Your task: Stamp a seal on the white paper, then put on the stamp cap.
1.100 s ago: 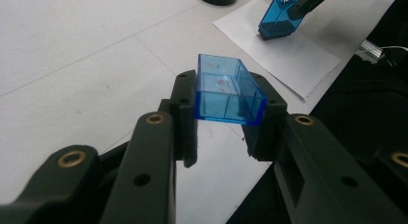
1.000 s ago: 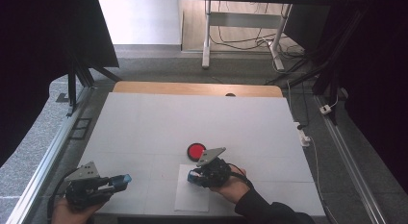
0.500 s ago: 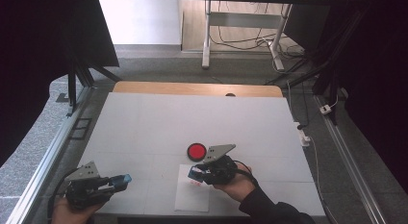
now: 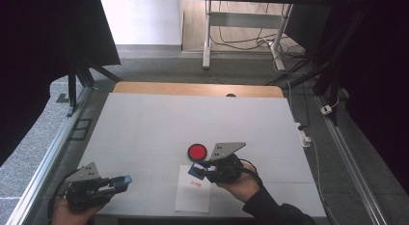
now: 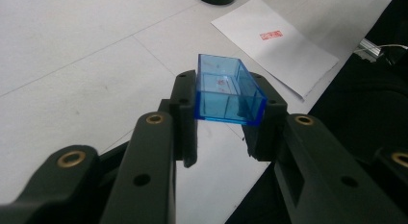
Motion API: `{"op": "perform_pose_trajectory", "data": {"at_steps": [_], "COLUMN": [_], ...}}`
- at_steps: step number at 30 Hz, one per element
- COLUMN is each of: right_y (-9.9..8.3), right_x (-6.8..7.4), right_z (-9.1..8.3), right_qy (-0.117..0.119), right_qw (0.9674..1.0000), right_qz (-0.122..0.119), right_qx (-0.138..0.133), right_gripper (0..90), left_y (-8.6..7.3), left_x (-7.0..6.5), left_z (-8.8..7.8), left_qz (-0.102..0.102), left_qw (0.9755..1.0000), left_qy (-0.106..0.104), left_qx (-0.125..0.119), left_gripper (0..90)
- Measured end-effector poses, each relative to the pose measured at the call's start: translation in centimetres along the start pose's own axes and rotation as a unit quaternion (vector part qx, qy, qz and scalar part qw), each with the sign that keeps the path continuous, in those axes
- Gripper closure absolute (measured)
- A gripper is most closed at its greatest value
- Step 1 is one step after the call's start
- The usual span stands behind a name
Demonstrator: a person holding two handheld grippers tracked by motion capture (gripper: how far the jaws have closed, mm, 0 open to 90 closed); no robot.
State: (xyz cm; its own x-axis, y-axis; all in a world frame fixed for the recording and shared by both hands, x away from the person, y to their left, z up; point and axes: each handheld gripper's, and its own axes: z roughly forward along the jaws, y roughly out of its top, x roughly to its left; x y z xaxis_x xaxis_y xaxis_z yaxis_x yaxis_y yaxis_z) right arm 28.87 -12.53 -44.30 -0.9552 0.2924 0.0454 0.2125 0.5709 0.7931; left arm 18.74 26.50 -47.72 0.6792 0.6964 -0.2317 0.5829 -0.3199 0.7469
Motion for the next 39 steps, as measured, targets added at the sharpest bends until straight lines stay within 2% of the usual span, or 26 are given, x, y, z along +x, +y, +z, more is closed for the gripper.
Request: {"op": "perform_pose_trajectory", "data": {"at_steps": [10, 19, 30, 34, 39], "right_y": [0.2, 0.4, 0.8, 1.0, 1.2], "right_x": [0.0, -0.2, -0.3, -0.4, -0.3], "right_z": [-0.3, -0.6, -1.0, -1.3, -1.5], "right_qy": [0.002, 0.007, 0.01, 0.013, 0.019], "right_qw": [1.0, 0.9999, 0.9996, 0.9994, 0.9993], "right_qz": [0.002, 0.006, 0.006, 0.006, 0.003], "right_qx": [-0.008, -0.015, -0.025, -0.031, -0.033], "right_gripper": [71.6, 71.6, 71.6, 71.6, 71.6], "left_y": [0.0, 0.3, 1.9, 2.6, 3.5], "left_x": [0.0, 0.1, -0.7, -1.0, -1.3], "left_z": [0.0, 0.0, 1.2, 1.9, 2.8], "left_qz": [0.0, -0.002, 0.03, 0.04, 0.065], "left_qw": [1.0, 0.9999, 0.9983, 0.9967, 0.9945], "left_qy": [-0.001, -0.011, -0.049, -0.069, -0.082], "left_qx": [-0.001, -0.011, -0.01, -0.011, -0.011], "left_gripper": [68.1, 68.2, 68.2, 68.2, 68.2]}}
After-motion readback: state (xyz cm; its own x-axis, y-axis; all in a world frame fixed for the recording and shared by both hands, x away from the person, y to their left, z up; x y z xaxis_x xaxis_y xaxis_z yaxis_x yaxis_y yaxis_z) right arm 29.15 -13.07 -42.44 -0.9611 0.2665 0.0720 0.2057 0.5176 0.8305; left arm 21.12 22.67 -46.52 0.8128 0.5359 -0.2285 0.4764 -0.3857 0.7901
